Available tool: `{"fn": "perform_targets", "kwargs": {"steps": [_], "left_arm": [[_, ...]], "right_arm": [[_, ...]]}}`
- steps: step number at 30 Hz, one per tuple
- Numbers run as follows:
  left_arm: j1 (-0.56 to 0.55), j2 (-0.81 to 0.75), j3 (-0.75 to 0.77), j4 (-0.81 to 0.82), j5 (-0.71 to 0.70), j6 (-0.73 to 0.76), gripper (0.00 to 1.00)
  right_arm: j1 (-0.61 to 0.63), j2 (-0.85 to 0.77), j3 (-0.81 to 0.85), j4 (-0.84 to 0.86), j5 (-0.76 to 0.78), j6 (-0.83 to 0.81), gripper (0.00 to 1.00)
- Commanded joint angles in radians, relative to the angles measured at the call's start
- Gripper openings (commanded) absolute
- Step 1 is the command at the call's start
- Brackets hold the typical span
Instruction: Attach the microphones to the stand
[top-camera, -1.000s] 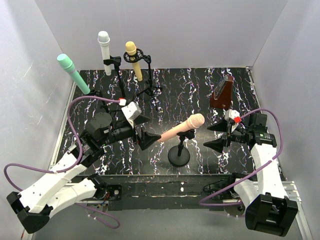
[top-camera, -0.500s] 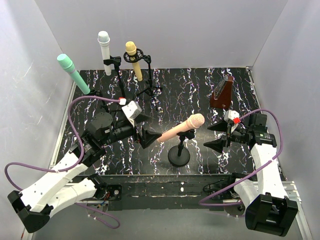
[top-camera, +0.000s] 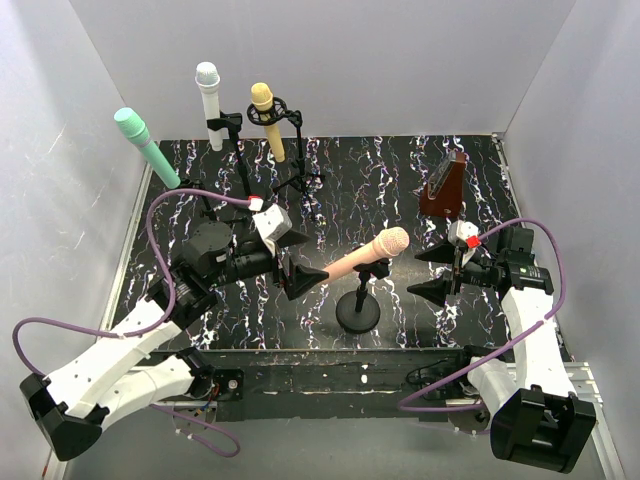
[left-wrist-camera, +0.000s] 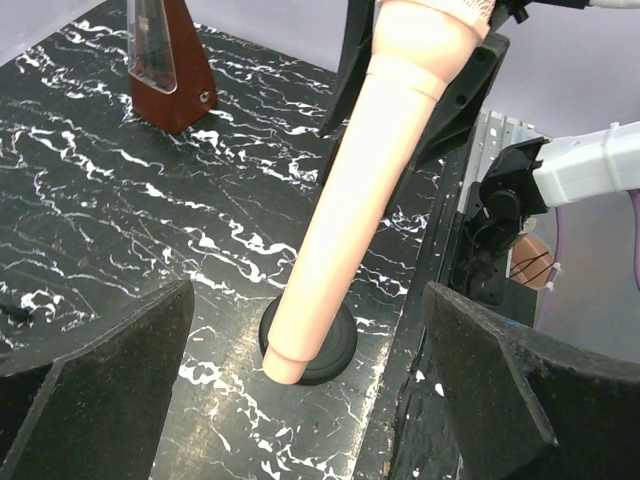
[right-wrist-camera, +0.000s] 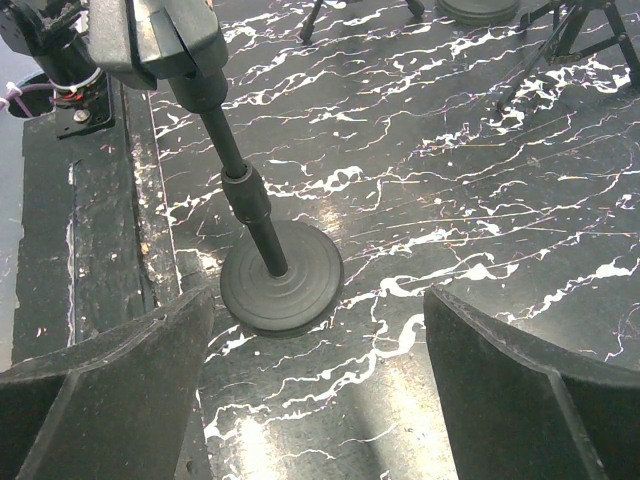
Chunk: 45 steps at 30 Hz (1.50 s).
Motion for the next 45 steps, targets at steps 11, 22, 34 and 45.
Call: {"fn": "perform_targets", "kwargs": {"steps": [11, 22, 34, 45], "left_arm": [[0.004, 0.106, 0.102, 0.079, 0.158, 0.039, 0.98], [0.004, 0.116, 0.113, 0.084, 0.163, 0.027, 0.98], [0.004, 0.132, 0.123, 0.082, 0.173, 0.020, 0.98], [0.004, 0.155, 0.137, 0.073, 0.180, 0.016, 0.98]], "right_arm": [[-0.013, 0.000, 0.017, -0.021, -0.005, -0.014, 0.91], [-0.013, 0.005, 0.015, -0.021, -0.008, -0.016, 0.91], [-0.015, 0.006, 0.015, -0.022, -0.003, -0.018, 0.91], [-0.015, 0.006, 0.017, -0.029, -0.005, -0.024, 0.91]]}}
